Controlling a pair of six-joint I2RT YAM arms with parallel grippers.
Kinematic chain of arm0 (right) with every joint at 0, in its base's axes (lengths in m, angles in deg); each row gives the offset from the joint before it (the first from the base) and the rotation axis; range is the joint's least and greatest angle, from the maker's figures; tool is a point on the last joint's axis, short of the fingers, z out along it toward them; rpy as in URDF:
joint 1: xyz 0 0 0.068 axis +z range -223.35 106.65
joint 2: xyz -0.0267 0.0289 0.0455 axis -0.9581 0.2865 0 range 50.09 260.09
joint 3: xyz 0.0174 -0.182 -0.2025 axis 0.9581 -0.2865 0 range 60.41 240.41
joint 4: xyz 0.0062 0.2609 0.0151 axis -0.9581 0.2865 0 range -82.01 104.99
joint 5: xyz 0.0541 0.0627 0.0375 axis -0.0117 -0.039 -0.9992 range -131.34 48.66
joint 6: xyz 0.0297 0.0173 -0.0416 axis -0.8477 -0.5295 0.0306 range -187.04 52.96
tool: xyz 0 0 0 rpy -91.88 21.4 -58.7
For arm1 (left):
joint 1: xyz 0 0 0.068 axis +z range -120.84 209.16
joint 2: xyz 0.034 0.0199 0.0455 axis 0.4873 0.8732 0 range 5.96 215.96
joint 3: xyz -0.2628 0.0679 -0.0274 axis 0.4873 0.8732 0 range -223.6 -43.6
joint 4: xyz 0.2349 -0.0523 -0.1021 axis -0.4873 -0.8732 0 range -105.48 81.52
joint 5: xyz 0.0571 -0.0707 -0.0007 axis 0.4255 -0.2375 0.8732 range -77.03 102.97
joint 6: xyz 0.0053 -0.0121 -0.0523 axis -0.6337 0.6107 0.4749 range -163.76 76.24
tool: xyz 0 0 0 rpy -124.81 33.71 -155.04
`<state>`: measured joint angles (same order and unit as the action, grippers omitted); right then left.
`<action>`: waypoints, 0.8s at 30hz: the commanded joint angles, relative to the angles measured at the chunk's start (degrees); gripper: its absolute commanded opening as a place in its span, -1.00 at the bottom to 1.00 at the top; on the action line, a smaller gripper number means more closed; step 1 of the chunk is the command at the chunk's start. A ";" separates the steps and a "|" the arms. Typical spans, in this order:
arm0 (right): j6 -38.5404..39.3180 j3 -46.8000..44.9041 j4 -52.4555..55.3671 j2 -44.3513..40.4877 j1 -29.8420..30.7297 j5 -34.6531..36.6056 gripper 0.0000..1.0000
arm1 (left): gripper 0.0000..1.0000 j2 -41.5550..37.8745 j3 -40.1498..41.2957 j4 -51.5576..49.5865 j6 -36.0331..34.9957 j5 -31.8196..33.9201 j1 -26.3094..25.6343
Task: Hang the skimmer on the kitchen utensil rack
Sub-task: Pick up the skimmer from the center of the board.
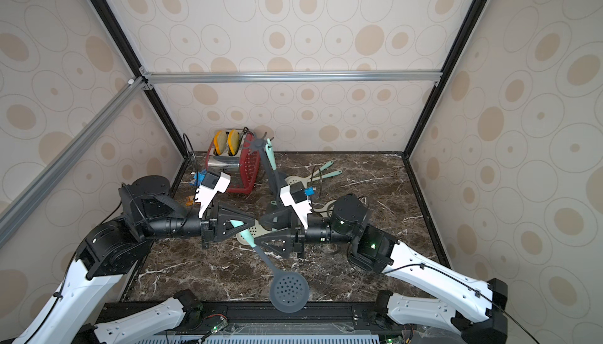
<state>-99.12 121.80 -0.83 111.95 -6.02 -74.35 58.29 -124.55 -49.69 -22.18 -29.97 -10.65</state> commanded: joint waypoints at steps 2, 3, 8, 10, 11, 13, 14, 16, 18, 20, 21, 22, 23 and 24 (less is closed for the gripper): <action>1.49 0.79 1.42 1.78 1.16 -2.34 0.17 | -1.00 -0.85 -1.43 1.14 -0.66 -0.48 -0.20; 1.60 0.83 1.43 1.94 1.14 -2.31 0.13 | -1.00 -0.98 -1.34 1.13 -0.58 -0.39 -0.20; 0.92 -0.14 0.55 1.95 1.13 -2.49 -0.29 | -1.00 -1.41 -0.97 1.09 -0.46 -0.31 -0.22; 0.57 -0.61 -0.05 1.83 1.16 -2.56 -0.43 | -1.00 -1.51 -0.96 1.14 -0.49 -0.07 -0.18; 0.52 -0.72 0.02 1.82 1.18 -2.80 -0.48 | -1.00 -1.65 -0.96 1.19 -0.49 0.16 -0.22; 0.38 -0.83 0.16 2.02 1.23 -3.26 -0.55 | -1.00 -1.67 -0.97 1.16 -0.46 0.61 -0.18; 0.39 -1.00 0.16 2.09 1.29 -3.36 -0.60 | -1.00 -1.71 -1.06 1.14 -0.45 0.80 -0.25; 0.09 -1.35 -0.13 2.07 1.25 -3.25 -0.82 | -1.00 -1.88 -1.01 1.43 -0.19 1.29 -0.21; -0.21 -2.11 -0.15 1.24 1.20 -0.98 -1.00 | -1.00 -2.41 -0.93 1.35 0.21 3.10 -0.26; 0.22 -3.18 1.79 -0.47 1.09 4.55 -1.00 | -0.49 -3.26 -0.85 0.40 0.21 7.38 -0.20; 1.34 -3.64 3.07 -1.37 1.06 6.62 -1.00 | -0.12 -3.55 -1.22 -0.79 -0.10 9.85 -0.26; 2.95 -4.32 4.67 -2.63 0.89 8.80 -1.00 | 0.20 -3.84 -2.22 -2.97 -0.70 13.51 -0.20; 3.96 -5.09 6.08 -3.93 0.59 11.49 -1.00 | 0.50 -3.86 -3.60 -5.51 -1.39 17.20 -0.17; 4.20 -5.70 7.04 -4.81 -0.03 12.99 -1.00 | 0.64 -3.71 -5.00 -7.36 -2.06 20.01 -0.09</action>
<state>-97.35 117.41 3.11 110.23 -5.32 -68.73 55.76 -125.36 -52.68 -22.44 -19.85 -10.74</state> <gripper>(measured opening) 0.115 0.739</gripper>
